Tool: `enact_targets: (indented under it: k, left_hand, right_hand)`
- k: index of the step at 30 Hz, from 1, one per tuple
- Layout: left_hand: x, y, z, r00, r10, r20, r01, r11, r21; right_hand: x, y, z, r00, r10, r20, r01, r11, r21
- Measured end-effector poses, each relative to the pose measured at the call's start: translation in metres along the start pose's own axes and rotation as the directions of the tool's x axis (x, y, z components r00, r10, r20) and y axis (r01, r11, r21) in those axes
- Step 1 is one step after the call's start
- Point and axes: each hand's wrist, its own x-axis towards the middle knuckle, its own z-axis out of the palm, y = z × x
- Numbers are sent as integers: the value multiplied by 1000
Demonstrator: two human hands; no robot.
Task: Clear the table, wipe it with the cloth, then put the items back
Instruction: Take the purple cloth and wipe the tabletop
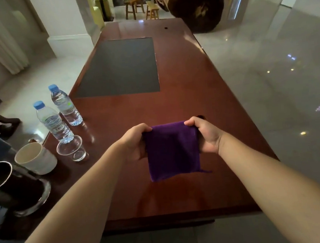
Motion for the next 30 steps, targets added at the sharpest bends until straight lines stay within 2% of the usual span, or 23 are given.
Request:
enact_targets:
  k: [6,12,14,15,16,17,18,19,20,22,24,26,28,30]
  left_hand:
    - [27,-32,-10,993,-118,26,117,993,14]
    - [51,-63,-27,983,-173,54,169,983,78]
    - [61,-72,-35,993,-95,-76,102,990,99]
    - [66,-77,-42,983,6,-181,28,983,183]
    - [71,-81,-51,951,144,-274,-34,929,370]
    - [75,-86,-61,901,302,-311,-52,787,615]
    - [78,-92,-71,861,422,-284,-26,594,804]
    - [81,-99,-79,845,479,-239,16,424,905]
    - [85,-107,-85,850,484,-206,57,305,951]
    - [91,-123,-90,877,439,-195,149,137,979]
    - [96,-137,-88,890,399,-222,217,57,974]
    - [99,-146,-86,890,390,-236,240,38,970]
    - [102,-153,-85,887,397,-234,243,30,970]
    - [104,-160,-85,875,427,-230,240,30,970]
  right_hand:
    - [5,51,-20,1000,13,-6,-11,983,183]
    - [10,99,-30,986,74,-149,-27,955,296]
    - [5,110,-39,974,90,-207,-17,944,328]
    - [1,114,-46,965,93,-243,-6,941,339]
    - [-4,116,-54,955,95,-281,7,939,343]
    - [-11,116,-63,943,93,-319,25,938,347]
    - [-17,115,-72,930,83,-359,51,935,350]
    - [-24,111,-82,913,65,-402,88,933,349]
    - [-30,107,-91,893,34,-448,135,931,340]
    - [-40,96,-105,824,-54,-563,250,928,276]
    - [-46,83,-114,704,-174,-688,365,921,140]
    - [-49,70,-116,571,-319,-756,424,903,-61]
    - [-50,62,-112,453,-488,-746,364,865,-345]
    - [-47,63,-101,380,-641,-667,174,757,-630]
